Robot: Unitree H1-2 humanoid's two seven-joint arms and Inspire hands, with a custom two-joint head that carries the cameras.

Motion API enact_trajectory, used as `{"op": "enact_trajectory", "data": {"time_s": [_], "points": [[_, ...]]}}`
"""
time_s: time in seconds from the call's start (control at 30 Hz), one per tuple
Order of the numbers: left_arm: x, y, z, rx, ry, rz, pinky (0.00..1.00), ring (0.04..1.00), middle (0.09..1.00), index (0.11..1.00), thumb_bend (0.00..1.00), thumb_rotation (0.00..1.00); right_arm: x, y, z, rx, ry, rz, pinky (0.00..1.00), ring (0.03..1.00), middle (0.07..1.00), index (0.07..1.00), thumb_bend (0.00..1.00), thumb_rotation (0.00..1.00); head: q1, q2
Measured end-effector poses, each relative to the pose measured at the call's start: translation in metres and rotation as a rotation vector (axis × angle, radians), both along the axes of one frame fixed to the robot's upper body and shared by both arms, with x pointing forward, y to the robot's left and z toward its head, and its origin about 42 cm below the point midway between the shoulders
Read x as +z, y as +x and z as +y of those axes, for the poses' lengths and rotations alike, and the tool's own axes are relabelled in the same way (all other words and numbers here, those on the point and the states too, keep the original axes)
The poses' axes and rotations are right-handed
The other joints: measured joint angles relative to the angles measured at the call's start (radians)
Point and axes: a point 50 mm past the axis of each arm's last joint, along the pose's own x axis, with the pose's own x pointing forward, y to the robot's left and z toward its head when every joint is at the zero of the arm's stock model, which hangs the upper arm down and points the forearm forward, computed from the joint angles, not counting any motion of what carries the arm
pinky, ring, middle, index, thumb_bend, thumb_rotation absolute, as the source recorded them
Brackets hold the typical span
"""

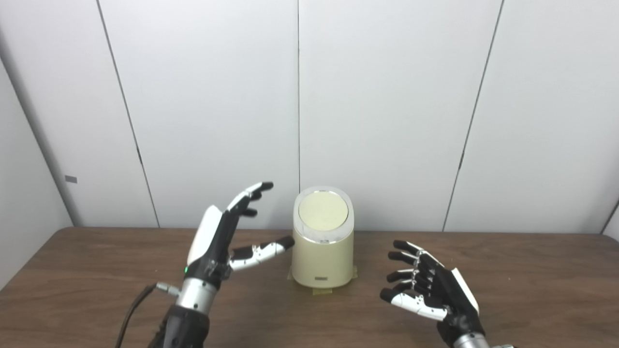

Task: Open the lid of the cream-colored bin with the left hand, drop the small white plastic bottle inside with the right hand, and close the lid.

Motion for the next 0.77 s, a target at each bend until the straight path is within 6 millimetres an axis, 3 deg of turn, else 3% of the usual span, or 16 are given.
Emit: {"op": "enact_trajectory", "data": {"time_s": [0.2, 0.3, 0.4, 0.77], "points": [[-0.025, -0.019, 0.024, 0.017, -0.127, 0.085, 0.72, 0.772, 0.796, 0.833, 0.74, 0.36, 0.002, 0.0, -0.004, -0.028, 0.031, -0.044, 0.5, 0.6, 0.793, 0.785, 0.78, 0.23, 0.0, 0.0], [-0.028, -0.022, 0.029, 0.025, -0.173, 0.093, 0.61, 0.726, 0.754, 0.805, 0.74, 0.33, 0.002, -0.001, -0.005, -0.072, 0.06, -0.063, 0.63, 0.638, 0.824, 0.794, 0.78, 0.22, 0.0, 0.003], [-0.034, -0.027, 0.029, 0.03, -0.209, 0.109, 0.55, 0.692, 0.733, 0.802, 0.75, 0.33, 0.001, -0.002, -0.009, -0.099, 0.065, -0.065, 0.62, 0.646, 0.832, 0.803, 0.76, 0.22, 0.008, 0.005], [-0.041, -0.033, 0.034, 0.034, -0.22, 0.131, 0.57, 0.692, 0.736, 0.808, 0.74, 0.32, -0.003, -0.006, -0.012, -0.103, 0.064, -0.067, 0.62, 0.664, 0.828, 0.805, 0.8, 0.24, 0.003, 0.006]]}}
